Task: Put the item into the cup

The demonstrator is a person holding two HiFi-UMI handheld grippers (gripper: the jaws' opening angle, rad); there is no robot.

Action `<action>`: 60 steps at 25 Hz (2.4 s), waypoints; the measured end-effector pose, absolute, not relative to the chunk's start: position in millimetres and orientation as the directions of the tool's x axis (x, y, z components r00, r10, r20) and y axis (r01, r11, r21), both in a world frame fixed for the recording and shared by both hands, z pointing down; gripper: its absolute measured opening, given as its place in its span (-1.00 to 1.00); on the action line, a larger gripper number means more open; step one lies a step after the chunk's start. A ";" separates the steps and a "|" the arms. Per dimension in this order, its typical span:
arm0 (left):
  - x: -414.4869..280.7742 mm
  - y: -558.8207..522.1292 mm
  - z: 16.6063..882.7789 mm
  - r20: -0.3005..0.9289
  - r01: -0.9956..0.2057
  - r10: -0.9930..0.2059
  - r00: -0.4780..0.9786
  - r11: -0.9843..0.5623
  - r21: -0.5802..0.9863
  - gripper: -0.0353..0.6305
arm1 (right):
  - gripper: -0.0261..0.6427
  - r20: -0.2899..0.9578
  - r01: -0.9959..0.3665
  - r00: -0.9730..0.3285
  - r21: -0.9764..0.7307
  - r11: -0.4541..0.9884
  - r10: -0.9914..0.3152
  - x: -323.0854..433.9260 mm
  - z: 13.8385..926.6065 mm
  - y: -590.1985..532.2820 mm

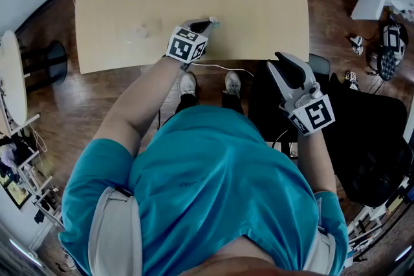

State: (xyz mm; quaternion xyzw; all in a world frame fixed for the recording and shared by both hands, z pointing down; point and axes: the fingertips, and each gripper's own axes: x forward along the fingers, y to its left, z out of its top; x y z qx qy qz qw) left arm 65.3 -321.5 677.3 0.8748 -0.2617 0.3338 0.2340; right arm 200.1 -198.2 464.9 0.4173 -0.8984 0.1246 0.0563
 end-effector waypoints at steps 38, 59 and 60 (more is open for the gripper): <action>-174.1 -329.0 565.1 0.722 -0.801 -0.529 0.447 -0.596 0.060 -0.88 | -0.65 0.206 -0.565 -0.821 -0.161 0.809 -0.532 16.5 472.1 -284.1; -197.9 -338.9 585.5 0.745 -0.822 -0.507 0.433 -0.562 0.095 -0.50 | -0.65 0.226 -0.533 -0.841 -0.188 0.825 -0.492 -16.4 481.5 -282.8; -198.8 -338.4 583.0 0.740 -0.824 -0.515 0.433 -0.558 0.094 -0.50 | -0.65 0.226 -0.533 -0.841 -0.187 0.825 -0.492 -16.0 481.2 -282.4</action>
